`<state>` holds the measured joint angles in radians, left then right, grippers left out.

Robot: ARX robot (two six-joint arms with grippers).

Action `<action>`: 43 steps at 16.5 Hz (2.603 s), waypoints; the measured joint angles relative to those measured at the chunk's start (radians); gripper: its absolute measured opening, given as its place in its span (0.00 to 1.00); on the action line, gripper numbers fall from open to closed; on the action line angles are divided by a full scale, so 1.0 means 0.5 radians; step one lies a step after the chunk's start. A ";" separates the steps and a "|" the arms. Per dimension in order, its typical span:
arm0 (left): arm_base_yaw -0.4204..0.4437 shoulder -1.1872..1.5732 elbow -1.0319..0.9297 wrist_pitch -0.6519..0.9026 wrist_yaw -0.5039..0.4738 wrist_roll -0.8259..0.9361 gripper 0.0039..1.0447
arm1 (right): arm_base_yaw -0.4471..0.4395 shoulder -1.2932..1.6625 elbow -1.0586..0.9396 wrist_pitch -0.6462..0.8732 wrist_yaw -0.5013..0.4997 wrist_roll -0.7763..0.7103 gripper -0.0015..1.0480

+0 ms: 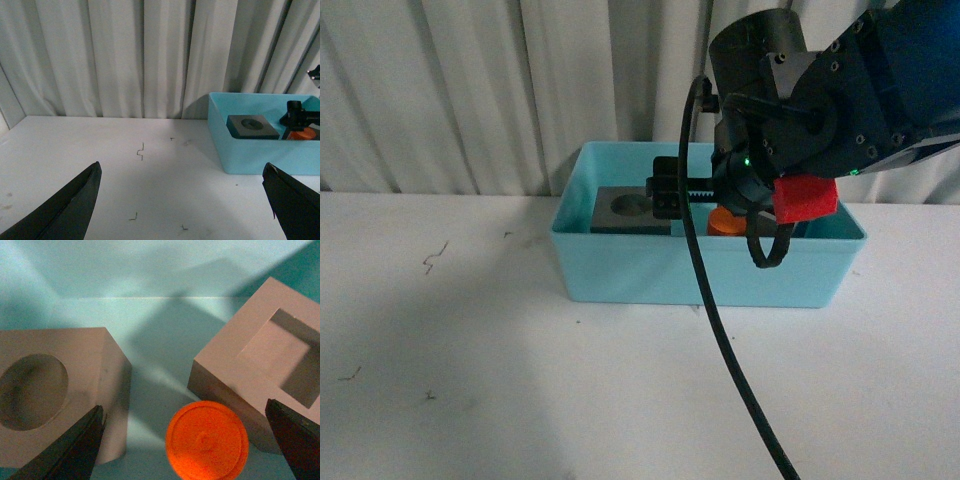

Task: Place gray and orange parts in blue box

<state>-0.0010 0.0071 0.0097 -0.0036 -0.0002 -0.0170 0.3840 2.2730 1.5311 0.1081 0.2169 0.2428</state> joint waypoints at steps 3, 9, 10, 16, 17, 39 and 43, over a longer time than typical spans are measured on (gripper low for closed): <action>0.000 0.000 0.000 0.000 0.000 0.000 0.94 | -0.034 -0.303 -0.172 0.148 -0.004 -0.001 0.94; 0.000 0.000 0.000 0.000 0.001 0.000 0.94 | -0.362 -1.617 -1.299 0.278 -0.086 -0.031 0.94; 0.000 0.000 0.000 0.000 0.000 0.000 0.94 | -0.430 -1.892 -1.545 0.169 -0.114 -0.040 0.94; 0.000 0.000 0.000 0.001 -0.002 0.000 0.94 | -0.554 -3.301 -2.542 0.257 -0.214 -0.156 0.77; 0.003 0.000 0.000 -0.004 -0.003 0.000 0.94 | -0.579 -3.386 -2.713 0.508 -0.256 -0.301 0.65; 0.002 0.000 0.000 -0.001 0.001 0.000 0.94 | -0.768 -4.284 -3.037 0.005 -0.434 -0.473 0.02; 0.002 0.000 0.000 0.000 0.002 0.000 0.94 | -0.768 -4.537 -3.039 -0.225 -0.433 -0.474 0.02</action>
<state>-0.0002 0.0071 0.0097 -0.0036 0.0006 -0.0170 -0.0002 0.0044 0.0116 -0.0044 0.0002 0.0059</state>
